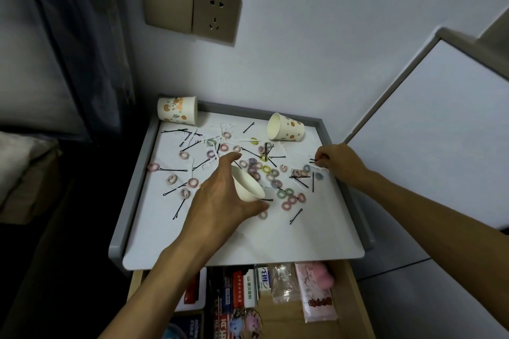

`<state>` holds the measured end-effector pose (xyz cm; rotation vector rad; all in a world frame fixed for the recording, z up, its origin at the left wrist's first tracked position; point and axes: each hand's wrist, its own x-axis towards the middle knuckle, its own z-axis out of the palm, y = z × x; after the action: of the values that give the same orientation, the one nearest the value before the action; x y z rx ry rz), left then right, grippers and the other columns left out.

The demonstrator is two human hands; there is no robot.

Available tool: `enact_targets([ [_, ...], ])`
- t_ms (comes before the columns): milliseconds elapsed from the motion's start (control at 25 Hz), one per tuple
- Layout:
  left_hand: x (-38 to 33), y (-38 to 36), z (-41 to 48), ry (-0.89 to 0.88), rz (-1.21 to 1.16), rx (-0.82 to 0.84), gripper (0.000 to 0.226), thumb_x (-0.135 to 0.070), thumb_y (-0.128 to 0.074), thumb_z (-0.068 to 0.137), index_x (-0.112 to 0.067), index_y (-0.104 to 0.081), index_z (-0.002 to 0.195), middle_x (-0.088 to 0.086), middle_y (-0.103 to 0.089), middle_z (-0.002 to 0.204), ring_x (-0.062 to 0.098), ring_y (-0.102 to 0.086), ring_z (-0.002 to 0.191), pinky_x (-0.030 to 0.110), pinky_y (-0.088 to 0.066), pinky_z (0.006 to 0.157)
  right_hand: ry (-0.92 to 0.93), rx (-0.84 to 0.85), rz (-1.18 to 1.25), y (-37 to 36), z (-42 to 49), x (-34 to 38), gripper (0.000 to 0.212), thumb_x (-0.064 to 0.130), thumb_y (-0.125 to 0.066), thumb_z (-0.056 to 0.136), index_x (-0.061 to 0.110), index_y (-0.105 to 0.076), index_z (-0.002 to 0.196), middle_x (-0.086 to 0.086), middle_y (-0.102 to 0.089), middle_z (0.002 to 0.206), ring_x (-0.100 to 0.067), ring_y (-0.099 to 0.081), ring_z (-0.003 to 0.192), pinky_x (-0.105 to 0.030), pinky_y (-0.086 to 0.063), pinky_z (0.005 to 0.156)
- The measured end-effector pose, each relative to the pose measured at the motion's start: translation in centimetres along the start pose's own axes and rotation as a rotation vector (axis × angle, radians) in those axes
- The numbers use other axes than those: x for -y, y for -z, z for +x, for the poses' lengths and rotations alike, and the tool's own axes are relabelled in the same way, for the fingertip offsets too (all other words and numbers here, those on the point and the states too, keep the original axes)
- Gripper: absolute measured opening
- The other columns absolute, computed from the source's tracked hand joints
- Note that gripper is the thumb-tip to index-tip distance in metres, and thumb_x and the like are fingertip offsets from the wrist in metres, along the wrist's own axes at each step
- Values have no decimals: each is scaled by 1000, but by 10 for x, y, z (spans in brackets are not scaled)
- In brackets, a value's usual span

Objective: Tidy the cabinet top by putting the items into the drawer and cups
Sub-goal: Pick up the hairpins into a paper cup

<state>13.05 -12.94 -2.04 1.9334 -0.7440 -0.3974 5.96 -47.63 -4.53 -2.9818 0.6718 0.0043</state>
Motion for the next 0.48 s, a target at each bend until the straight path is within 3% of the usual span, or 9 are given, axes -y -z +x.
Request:
enact_targets([
  [200,1,0,1,5,-18,-10,93,-43,-87,63,-40,-32,138,-16,-49,107,5,-42,95,-3,-32,70,52,-82,40,2,-7,-4,6,13,-67,88,12,-72,91,-5,-72,84,-19,-65,74,-28,-48,71],
  [320,2,1,1,7,-20,-10,93,-43,-87,63,-40,-32,138,-16,-49,107,5,-42,95,-3,-32,69,201,23,57,3,-20,-2,15,15,-74,83,12,-77,97,-2,-76,90,-15,-69,78,-19,-46,75],
  [480,0,-1,-2,7,-11,5,93,-41,-86,64,-40,-31,139,-14,-47,108,4,-34,91,-6,-27,69,275,111,30,-6,-28,-8,17,17,-80,77,19,-78,93,0,-76,92,-14,-69,82,-31,-55,82],
])
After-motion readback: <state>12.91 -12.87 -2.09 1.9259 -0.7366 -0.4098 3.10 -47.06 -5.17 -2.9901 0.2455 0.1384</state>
